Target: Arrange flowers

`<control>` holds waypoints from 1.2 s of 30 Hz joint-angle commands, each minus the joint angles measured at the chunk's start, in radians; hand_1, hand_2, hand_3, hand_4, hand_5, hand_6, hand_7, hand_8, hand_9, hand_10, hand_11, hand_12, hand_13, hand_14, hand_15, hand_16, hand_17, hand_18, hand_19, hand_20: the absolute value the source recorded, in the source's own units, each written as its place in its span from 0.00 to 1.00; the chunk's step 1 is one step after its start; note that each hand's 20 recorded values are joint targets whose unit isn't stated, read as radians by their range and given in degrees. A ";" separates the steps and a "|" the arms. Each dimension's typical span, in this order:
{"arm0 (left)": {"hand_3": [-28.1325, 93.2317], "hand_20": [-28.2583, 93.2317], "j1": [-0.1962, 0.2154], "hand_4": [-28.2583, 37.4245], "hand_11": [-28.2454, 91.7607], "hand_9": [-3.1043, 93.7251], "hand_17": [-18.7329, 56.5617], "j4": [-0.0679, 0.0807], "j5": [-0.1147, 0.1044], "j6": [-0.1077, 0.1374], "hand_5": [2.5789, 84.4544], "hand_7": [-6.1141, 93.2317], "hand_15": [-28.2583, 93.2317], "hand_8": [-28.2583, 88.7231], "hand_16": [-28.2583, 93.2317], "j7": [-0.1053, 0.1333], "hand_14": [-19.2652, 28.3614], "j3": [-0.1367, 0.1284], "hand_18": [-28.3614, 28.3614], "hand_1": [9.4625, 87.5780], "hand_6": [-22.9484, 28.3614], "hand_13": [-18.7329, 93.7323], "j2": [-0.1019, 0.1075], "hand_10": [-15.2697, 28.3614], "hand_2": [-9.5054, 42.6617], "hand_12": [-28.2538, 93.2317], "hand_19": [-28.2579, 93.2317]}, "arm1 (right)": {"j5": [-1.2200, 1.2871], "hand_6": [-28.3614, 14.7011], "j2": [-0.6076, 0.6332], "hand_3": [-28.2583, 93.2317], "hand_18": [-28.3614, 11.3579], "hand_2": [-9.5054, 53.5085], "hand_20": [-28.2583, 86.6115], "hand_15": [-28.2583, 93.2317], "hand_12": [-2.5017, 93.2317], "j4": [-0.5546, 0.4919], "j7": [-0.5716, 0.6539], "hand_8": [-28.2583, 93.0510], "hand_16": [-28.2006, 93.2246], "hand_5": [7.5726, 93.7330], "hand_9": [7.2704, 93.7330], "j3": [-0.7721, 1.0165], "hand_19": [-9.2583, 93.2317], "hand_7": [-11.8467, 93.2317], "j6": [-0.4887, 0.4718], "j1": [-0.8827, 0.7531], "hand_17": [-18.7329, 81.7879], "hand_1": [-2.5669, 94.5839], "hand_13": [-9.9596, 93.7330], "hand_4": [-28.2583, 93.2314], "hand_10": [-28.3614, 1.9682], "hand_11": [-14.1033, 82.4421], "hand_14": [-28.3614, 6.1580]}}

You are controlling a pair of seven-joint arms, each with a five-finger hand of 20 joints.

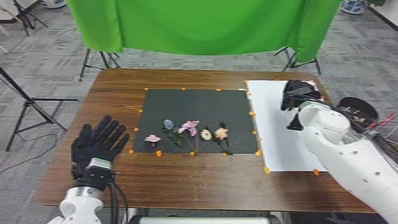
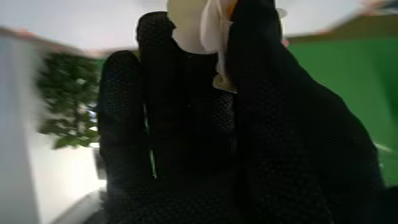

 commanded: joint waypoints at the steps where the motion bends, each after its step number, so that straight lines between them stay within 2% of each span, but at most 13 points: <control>1: 0.82 0.32 0.013 0.00 0.47 0.39 0.15 -0.005 0.006 -0.008 0.48 0.22 0.60 0.16 0.17 0.006 0.77 -0.010 0.77 0.21 0.66 0.38 0.000 0.73 0.51 0.32 0.55 | 0.031 0.74 0.056 0.81 0.29 0.00 0.56 0.50 0.51 -0.296 -0.100 0.20 0.59 0.75 0.90 0.116 0.79 0.45 -0.087 -0.123 0.46 0.67 0.74 0.00 0.70 0.31 0.67; 4: 0.82 0.32 0.013 0.00 0.47 0.39 0.15 -0.004 0.001 -0.012 0.48 0.22 0.60 0.16 0.17 0.007 0.77 -0.010 0.77 0.21 0.66 0.38 0.003 0.73 0.51 0.32 0.55 | -0.012 0.74 0.042 0.82 0.28 0.00 0.56 0.50 0.51 -0.356 -0.134 0.20 0.59 0.75 0.90 0.139 0.79 0.45 -0.130 -0.183 0.45 0.66 0.74 0.00 0.70 0.31 0.66; 6: 0.82 0.32 0.005 0.00 0.47 0.39 0.15 -0.001 0.008 -0.014 0.48 0.22 0.60 0.16 0.17 0.001 0.77 -0.007 0.77 0.21 0.66 0.38 0.008 0.73 0.51 0.32 0.55 | -0.001 0.75 0.035 0.83 0.27 0.00 0.57 0.50 0.50 -0.390 -0.138 0.19 0.59 0.76 0.90 0.147 0.79 0.45 -0.156 -0.221 0.45 0.65 0.74 0.00 0.69 0.30 0.66; 7: 0.82 0.32 0.004 0.00 0.47 0.38 0.15 -0.002 0.006 -0.013 0.48 0.21 0.60 0.16 0.17 0.005 0.77 -0.005 0.77 0.21 0.66 0.38 0.011 0.73 0.51 0.32 0.55 | -0.004 0.75 0.028 0.83 0.27 0.00 0.57 0.50 0.50 -0.404 -0.143 0.19 0.59 0.76 0.91 0.151 0.79 0.45 -0.181 -0.236 0.45 0.65 0.74 0.00 0.69 0.30 0.66; 9: 0.82 0.32 0.003 0.00 0.47 0.38 0.15 -0.001 0.010 -0.018 0.48 0.21 0.60 0.16 0.17 0.000 0.77 -0.004 0.77 0.21 0.66 0.38 0.007 0.73 0.51 0.32 0.55 | -0.013 0.74 0.022 0.82 0.26 0.00 0.57 0.50 0.50 -0.419 -0.153 0.19 0.59 0.76 0.91 0.147 0.79 0.44 -0.205 -0.255 0.45 0.64 0.75 0.00 0.69 0.30 0.65; 15: 0.82 0.32 0.006 0.00 0.47 0.38 0.15 0.000 0.010 -0.014 0.48 0.21 0.60 0.16 0.17 -0.010 0.77 0.002 0.77 0.22 0.66 0.38 -0.005 0.73 0.51 0.32 0.55 | -0.007 0.70 -0.011 0.81 0.24 0.00 0.57 0.54 0.48 -0.405 -0.149 0.21 0.52 0.75 0.90 0.095 0.78 0.39 -0.220 -0.248 0.45 0.56 0.73 0.00 0.64 0.28 0.59; 19: 0.82 0.32 0.000 0.00 0.47 0.38 0.15 0.002 0.008 -0.014 0.48 0.21 0.60 0.16 0.17 -0.021 0.77 0.014 0.77 0.21 0.66 0.38 -0.007 0.73 0.51 0.32 0.55 | -0.005 0.70 -0.028 0.82 0.24 0.00 0.57 0.57 0.42 -0.391 -0.142 0.21 0.47 0.75 0.86 0.075 0.78 0.39 -0.237 -0.238 0.45 0.54 0.72 0.00 0.61 0.36 0.56; 22: 0.82 0.32 -0.006 0.00 0.47 0.38 0.15 0.004 0.010 -0.017 0.48 0.22 0.60 0.16 0.17 -0.026 0.77 0.019 0.77 0.21 0.66 0.38 -0.011 0.73 0.51 0.32 0.55 | -0.004 0.69 -0.034 0.82 0.24 0.00 0.57 0.58 0.42 -0.390 -0.138 0.21 0.45 0.74 0.85 0.074 0.78 0.39 -0.242 -0.239 0.45 0.54 0.72 0.00 0.61 0.37 0.56; 24: 0.82 0.32 -0.007 0.00 0.47 0.38 0.15 0.002 0.008 -0.008 0.48 0.22 0.60 0.16 0.17 -0.029 0.77 0.020 0.77 0.21 0.66 0.38 -0.011 0.73 0.51 0.32 0.55 | -0.010 0.68 -0.037 0.82 0.24 0.00 0.57 0.58 0.41 -0.392 -0.139 0.20 0.45 0.74 0.85 0.080 0.78 0.39 -0.255 -0.243 0.45 0.54 0.71 0.00 0.61 0.37 0.56; 25: 0.81 0.32 -0.002 0.00 0.47 0.38 0.15 0.001 0.009 -0.008 0.48 0.22 0.60 0.16 0.17 -0.029 0.77 0.019 0.77 0.22 0.66 0.38 -0.012 0.73 0.51 0.32 0.55 | -0.010 0.68 -0.038 0.82 0.24 0.00 0.57 0.58 0.40 -0.392 -0.144 0.20 0.44 0.72 0.84 0.087 0.79 0.38 -0.265 -0.247 0.45 0.54 0.71 0.00 0.60 0.37 0.55; 28: 0.81 0.32 0.000 0.00 0.47 0.39 0.15 0.000 0.008 -0.006 0.48 0.22 0.60 0.16 0.17 -0.027 0.77 0.017 0.77 0.22 0.66 0.38 -0.013 0.73 0.51 0.32 0.55 | 0.009 0.67 -0.035 0.88 0.23 0.00 0.55 0.57 0.27 -0.403 -0.130 0.19 0.42 0.68 0.77 0.101 0.78 0.33 -0.275 -0.261 0.44 0.48 0.68 0.00 0.54 0.38 0.52; 29: 0.81 0.32 0.003 0.00 0.47 0.39 0.15 -0.001 0.007 -0.004 0.48 0.22 0.60 0.16 0.17 -0.026 0.77 0.016 0.77 0.22 0.66 0.38 -0.012 0.73 0.51 0.32 0.55 | 0.010 0.67 -0.034 0.89 0.23 0.00 0.55 0.56 0.24 -0.408 -0.132 0.15 0.41 0.67 0.74 0.108 0.78 0.32 -0.283 -0.266 0.43 0.47 0.67 0.00 0.51 0.36 0.51; 36: 0.82 0.32 0.007 0.00 0.47 0.39 0.15 -0.002 0.007 -0.004 0.48 0.22 0.60 0.16 0.17 -0.026 0.77 0.012 0.77 0.21 0.66 0.38 -0.011 0.73 0.52 0.32 0.55 | 0.017 0.66 -0.031 0.90 0.23 0.00 0.54 0.55 0.20 -0.446 -0.142 0.12 0.40 0.62 0.67 0.138 0.77 0.30 -0.322 -0.302 0.43 0.44 0.66 0.00 0.51 0.31 0.49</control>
